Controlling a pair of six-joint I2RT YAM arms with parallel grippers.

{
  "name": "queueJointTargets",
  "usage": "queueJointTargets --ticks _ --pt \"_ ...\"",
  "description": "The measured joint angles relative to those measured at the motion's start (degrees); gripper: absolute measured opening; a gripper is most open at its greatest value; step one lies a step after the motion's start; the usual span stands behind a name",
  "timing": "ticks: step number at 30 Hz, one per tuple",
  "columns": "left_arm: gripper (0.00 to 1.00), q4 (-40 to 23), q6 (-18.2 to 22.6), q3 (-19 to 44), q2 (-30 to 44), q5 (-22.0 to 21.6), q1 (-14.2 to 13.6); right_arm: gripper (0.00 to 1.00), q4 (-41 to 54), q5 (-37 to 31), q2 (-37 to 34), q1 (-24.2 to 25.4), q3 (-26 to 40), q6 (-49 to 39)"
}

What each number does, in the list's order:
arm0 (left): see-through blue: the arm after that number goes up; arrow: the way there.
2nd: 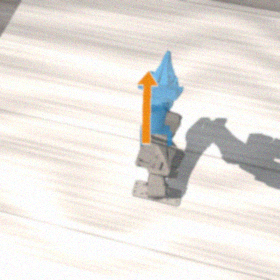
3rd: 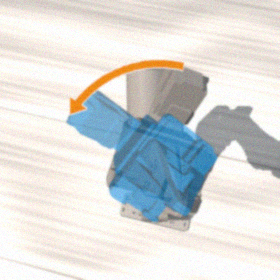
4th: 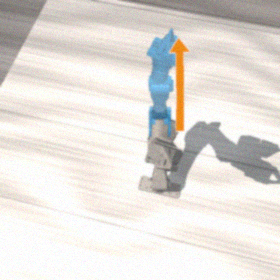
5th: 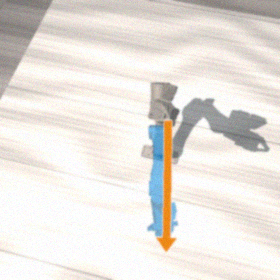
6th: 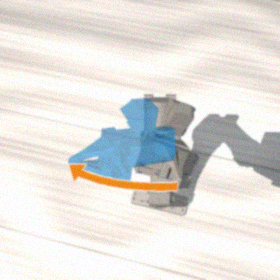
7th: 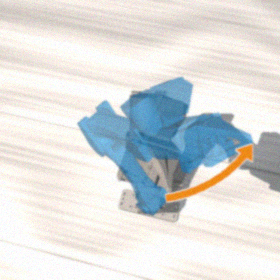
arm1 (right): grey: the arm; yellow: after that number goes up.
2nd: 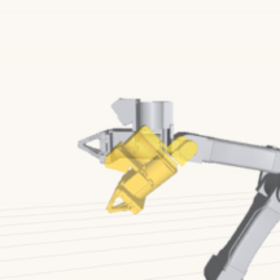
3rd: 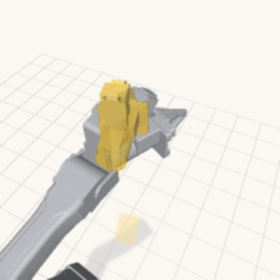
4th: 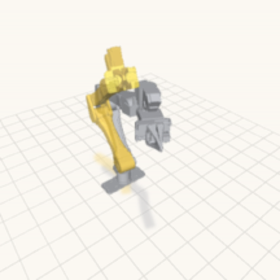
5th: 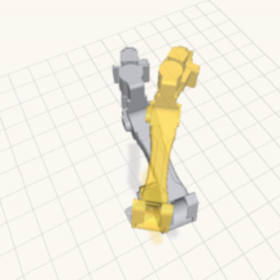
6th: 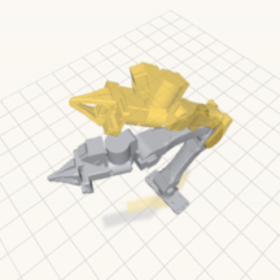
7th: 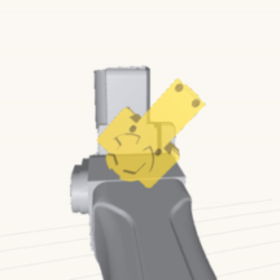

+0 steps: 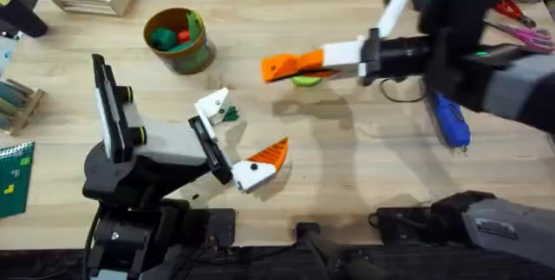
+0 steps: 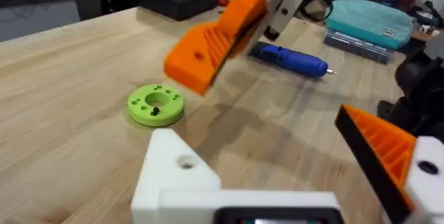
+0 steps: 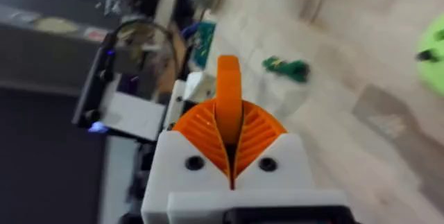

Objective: Pick up the gripper from the table and insert it into the empty holder that is missing its gripper. Then pick up a screw, insert it into the mounting hole, and use the screwdriver to tighten it. Finally, clean up the table by picking up the vegetable and placing it into the bucket.

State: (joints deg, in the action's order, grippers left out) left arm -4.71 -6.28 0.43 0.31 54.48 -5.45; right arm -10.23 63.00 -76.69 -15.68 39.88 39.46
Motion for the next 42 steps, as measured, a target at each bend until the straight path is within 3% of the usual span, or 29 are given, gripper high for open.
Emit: queueJointTargets --ticks 6,11,20,42 --pt "0.987 0.0 0.0 0.0 0.0 0.0 0.0 0.015 -3.0 7.4 -8.1 -4.8 0.0 10.8" --pt "0.987 0.0 0.0 0.0 0.0 0.0 0.0 0.015 -8.2 11.3 -10.3 -8.7 0.0 17.1" --pt "0.987 0.0 0.0 0.0 0.0 0.0 0.0 0.015 -10.4 11.3 -12.1 -10.9 0.1 21.2" --pt "0.987 0.0 -0.6 0.0 0.0 -0.4 0.0 0.015 -10.8 12.5 -21.2 -13.7 8.9 27.0"
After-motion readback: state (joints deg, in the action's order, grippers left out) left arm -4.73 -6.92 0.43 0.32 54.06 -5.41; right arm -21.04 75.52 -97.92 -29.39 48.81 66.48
